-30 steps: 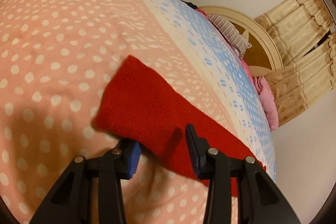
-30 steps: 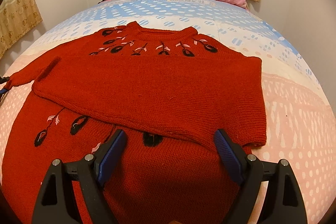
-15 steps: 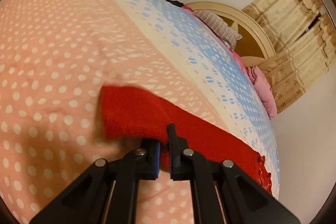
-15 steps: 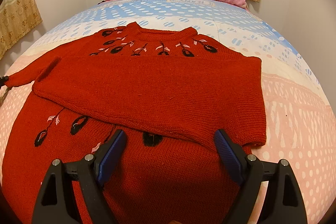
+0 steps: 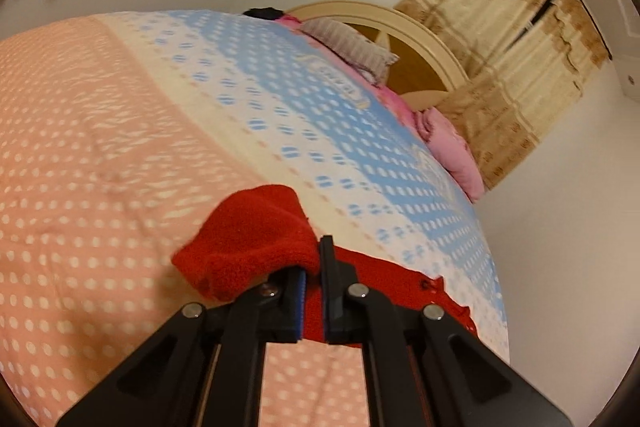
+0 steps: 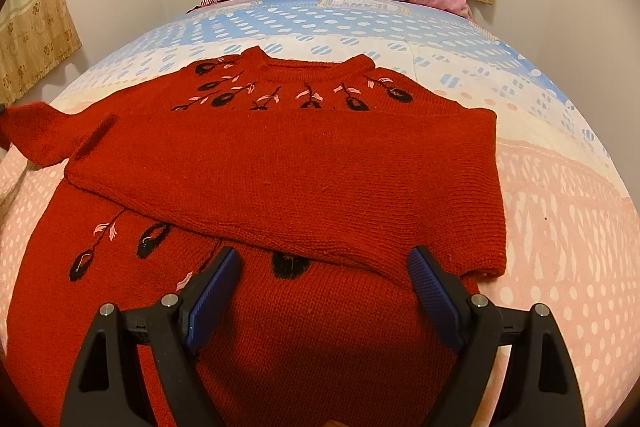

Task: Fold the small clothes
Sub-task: 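Lift the sleeve with the left gripper, fold it across the body, release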

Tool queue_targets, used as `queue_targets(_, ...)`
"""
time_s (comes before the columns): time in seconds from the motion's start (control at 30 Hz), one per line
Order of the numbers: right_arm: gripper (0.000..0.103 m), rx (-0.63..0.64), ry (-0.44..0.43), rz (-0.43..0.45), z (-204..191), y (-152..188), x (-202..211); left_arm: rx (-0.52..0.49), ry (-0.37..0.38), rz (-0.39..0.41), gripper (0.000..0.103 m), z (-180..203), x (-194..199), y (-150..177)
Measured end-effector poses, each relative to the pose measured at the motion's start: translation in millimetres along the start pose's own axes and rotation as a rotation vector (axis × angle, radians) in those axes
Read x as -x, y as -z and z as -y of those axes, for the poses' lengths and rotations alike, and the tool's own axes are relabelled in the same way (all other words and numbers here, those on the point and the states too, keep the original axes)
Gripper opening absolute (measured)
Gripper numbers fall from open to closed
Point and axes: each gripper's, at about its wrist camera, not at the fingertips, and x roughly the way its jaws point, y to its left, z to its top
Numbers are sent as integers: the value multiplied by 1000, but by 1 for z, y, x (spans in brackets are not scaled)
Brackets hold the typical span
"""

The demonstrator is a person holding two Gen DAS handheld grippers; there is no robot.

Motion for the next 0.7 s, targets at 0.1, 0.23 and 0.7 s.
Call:
queue_targets(0.1, 87, -7, -7, 5, 1, 0, 1, -25, 21, -7, 6, 23, 0, 5)
queue_targets(0.23, 87, -18, -19, 14, 3, 0, 1, -51, 55, -17, 6, 52, 0, 8)
queue_targets(0.7, 87, -76, -73, 49, 14, 3, 7, -105, 157, -81, 6, 138, -13, 31)
